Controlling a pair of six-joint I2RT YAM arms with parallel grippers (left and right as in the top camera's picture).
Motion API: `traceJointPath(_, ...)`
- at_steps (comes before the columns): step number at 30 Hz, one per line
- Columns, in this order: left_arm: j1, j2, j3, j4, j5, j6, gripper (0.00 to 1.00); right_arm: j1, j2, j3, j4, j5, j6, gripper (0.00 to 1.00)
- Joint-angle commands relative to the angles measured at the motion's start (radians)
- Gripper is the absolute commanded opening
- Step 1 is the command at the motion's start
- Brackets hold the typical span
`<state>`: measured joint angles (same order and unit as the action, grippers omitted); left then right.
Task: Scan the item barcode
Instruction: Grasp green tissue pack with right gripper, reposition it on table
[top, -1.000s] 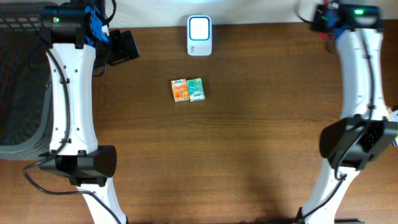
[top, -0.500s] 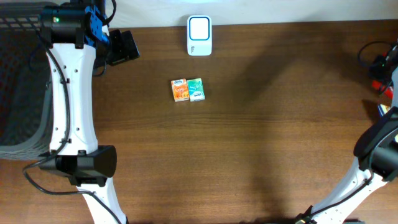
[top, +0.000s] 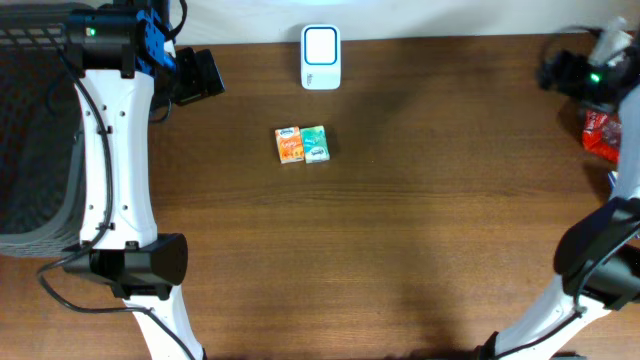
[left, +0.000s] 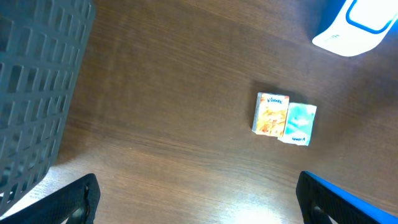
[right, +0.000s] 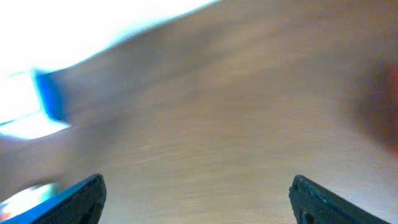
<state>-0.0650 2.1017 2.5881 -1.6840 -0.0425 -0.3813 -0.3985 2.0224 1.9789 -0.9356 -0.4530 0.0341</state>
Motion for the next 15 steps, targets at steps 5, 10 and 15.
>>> traceJointPath(5, 0.003, -0.019, 0.006, -0.001, -0.010, 0.009, 0.99, 0.422, 0.105, 0.002, -0.141, -0.178, -0.063, 0.89)
traceJointPath(10, 0.003, -0.019, 0.006, -0.001, -0.010, 0.009, 0.99, 0.647, 0.280, 0.001, 0.022, -0.179, 0.086, 0.79)
traceJointPath(15, 0.003, -0.019, 0.006, -0.001, -0.010, 0.009, 0.99, 0.693, 0.409, 0.001, 0.132, -0.190, 0.177, 0.74)
